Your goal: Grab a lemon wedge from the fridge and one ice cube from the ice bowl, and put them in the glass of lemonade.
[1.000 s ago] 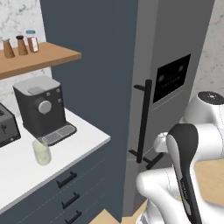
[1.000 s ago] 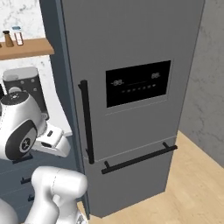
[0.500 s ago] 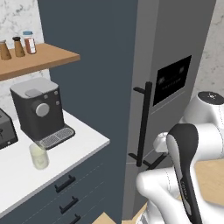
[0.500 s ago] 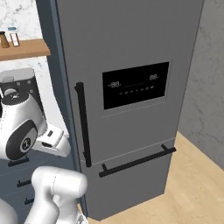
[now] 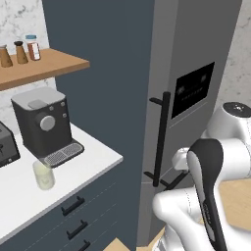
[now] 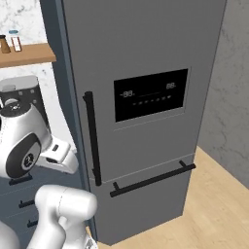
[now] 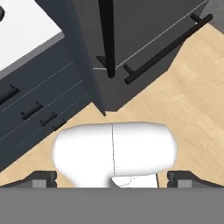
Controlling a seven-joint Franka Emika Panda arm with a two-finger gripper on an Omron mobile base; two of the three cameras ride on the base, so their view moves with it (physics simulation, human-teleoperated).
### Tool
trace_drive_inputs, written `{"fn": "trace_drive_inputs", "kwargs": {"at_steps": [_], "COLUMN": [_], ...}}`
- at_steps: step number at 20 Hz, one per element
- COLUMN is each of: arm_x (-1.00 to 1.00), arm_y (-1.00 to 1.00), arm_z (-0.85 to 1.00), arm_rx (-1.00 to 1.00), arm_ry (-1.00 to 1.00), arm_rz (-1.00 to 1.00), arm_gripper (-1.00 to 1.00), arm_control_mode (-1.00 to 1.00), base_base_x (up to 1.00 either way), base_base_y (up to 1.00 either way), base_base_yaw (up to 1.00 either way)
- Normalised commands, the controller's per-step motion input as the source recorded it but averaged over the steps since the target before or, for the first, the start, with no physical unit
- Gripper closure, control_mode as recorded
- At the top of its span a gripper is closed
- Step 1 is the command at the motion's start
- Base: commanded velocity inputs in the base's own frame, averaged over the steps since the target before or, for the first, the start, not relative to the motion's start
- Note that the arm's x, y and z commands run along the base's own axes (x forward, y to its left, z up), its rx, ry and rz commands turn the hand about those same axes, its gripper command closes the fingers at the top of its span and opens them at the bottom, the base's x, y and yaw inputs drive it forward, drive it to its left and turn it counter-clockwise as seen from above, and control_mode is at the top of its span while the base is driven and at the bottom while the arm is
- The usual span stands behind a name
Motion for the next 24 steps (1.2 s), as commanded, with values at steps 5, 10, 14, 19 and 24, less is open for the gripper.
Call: {"fn": "trace_drive_inputs", "kwargs": {"at_steps": [5, 10, 14, 19, 24], "arm_x": [0.14, 0.08, 0.06, 0.27, 0.71], "arm_y": [0.0, 0.0, 0.03, -0.18, -0.47], "arm_z": [0.33, 0.47, 0.87, 0.56, -0.34], "arm_rx": [0.04, 0.07, 0.0, -0.03, 0.04], "arm_ry": [-0.1, -0.07, -0.11, -0.23, -0.15], "arm_rz": [0.12, 0.04, 0.03, 0.03, 0.0], "arm_gripper": [-1.0, -1.0, -1.0, -1.0, -1.0], "arm_control_mode": [-1.0, -1.0, -1.0, -1.0, -1.0], "base_base_x": [0.0, 0.0, 0.0, 0.0, 0.0], "base_base_y": [0.0, 0.0, 0.0, 0.0, 0.0], "base_base_yaw": [0.0, 0.0, 0.0, 0.0, 0.0]}}
